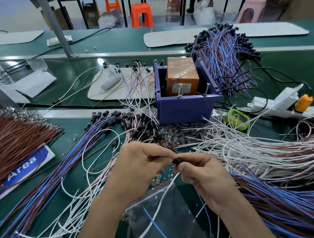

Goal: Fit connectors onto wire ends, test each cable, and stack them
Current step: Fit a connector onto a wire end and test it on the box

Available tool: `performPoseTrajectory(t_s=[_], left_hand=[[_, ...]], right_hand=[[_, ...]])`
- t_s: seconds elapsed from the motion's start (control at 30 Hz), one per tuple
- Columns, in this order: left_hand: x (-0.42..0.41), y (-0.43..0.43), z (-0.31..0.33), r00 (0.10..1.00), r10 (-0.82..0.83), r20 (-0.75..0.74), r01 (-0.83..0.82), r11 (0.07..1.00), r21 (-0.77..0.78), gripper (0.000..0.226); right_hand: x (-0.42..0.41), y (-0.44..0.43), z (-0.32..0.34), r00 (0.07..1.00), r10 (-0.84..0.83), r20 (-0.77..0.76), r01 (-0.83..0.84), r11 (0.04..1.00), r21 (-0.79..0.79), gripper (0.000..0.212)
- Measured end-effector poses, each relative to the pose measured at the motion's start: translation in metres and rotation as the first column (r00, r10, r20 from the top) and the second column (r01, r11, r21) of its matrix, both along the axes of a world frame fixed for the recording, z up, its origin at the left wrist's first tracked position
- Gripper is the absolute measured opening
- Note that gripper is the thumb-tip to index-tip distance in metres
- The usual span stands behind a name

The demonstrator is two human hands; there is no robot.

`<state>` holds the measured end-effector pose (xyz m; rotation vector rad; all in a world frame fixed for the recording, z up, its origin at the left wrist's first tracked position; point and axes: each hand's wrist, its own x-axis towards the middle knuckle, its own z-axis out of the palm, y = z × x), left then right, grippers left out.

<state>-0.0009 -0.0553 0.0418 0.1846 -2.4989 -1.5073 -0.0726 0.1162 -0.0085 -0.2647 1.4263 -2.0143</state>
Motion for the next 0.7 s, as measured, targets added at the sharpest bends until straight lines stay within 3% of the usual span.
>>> performPoseTrajectory(t_s=[0.13,0.43,0.57,0.7], left_hand=[[-0.008,-0.004,-0.006,0.996,0.029,0.082,-0.04,0.99,0.137,0.037],[-0.022,-0.012,-0.019,0.987,-0.025,0.156,-0.018,0.964,0.265,0.03],[-0.025,-0.007,-0.025,0.995,0.01,0.098,-0.044,0.936,0.349,0.025],[-0.031,0.014,-0.032,0.992,0.095,0.087,-0.126,0.846,0.518,0.017]], right_hand=[[-0.007,-0.001,0.001,0.999,-0.018,-0.042,0.02,0.999,0.044,0.021],[-0.011,-0.005,-0.001,0.994,0.024,-0.107,-0.008,0.989,0.146,0.023],[-0.013,-0.006,0.003,0.994,-0.01,-0.111,0.024,0.992,0.121,0.019],[-0.019,-0.012,0.012,0.994,-0.102,-0.045,0.103,0.994,0.03,0.03]])
